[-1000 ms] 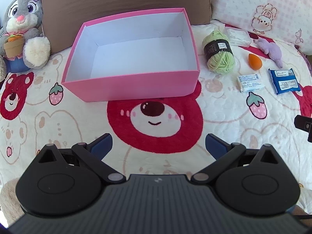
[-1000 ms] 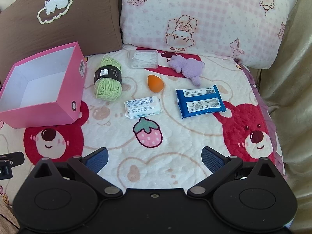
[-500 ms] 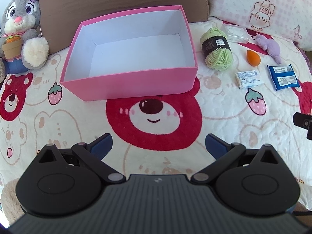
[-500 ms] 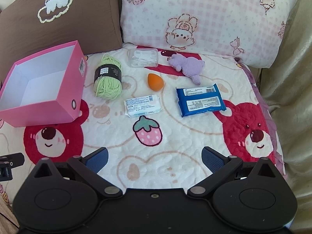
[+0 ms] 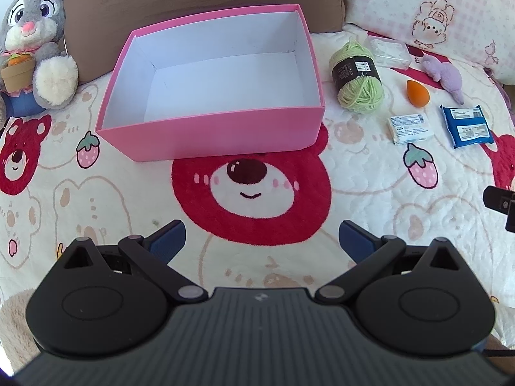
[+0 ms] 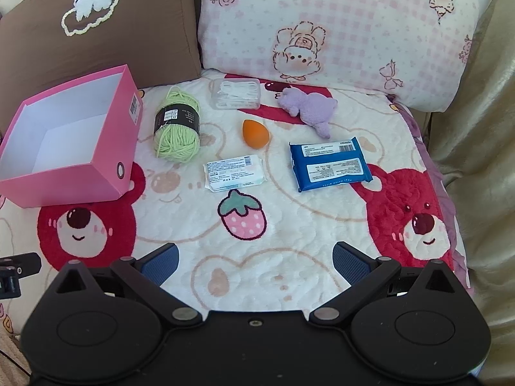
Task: Organize objects
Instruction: 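Move the left tool toward the blue wet-wipes pack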
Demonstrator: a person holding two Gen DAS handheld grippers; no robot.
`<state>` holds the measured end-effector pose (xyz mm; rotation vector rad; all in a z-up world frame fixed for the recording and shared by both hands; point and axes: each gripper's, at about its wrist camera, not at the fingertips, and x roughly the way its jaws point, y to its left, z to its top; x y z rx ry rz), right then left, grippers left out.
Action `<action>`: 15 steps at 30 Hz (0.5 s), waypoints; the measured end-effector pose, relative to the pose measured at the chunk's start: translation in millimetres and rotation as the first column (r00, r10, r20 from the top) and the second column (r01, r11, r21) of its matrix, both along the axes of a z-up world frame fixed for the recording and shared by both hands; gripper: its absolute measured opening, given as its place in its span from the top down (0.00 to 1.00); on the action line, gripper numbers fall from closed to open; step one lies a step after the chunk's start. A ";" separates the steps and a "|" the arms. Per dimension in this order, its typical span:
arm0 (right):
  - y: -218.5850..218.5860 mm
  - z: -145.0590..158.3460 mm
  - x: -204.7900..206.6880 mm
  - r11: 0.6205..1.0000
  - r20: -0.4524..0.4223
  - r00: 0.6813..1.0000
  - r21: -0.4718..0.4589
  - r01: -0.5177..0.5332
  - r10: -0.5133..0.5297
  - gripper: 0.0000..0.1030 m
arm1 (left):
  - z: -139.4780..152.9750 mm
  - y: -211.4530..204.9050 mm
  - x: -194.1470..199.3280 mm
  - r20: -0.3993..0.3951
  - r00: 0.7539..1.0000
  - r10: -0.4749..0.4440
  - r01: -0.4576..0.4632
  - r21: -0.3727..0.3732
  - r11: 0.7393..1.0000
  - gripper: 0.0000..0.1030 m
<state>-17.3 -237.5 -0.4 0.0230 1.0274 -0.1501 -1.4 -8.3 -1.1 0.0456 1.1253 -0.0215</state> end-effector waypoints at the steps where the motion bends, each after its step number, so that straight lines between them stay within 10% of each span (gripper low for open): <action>1: -0.6 -0.1 0.4 1.000 -0.001 1.000 0.000 -0.001 0.001 0.00 | -0.7 0.5 0.8 -0.003 1.000 0.004 -0.004 -0.001 1.000 0.00; 15: -3.5 2.5 -1.4 1.000 0.013 1.000 -0.017 -0.007 0.007 0.00 | 7.9 -2.3 -1.6 0.007 1.000 -0.014 0.014 -0.006 1.000 0.00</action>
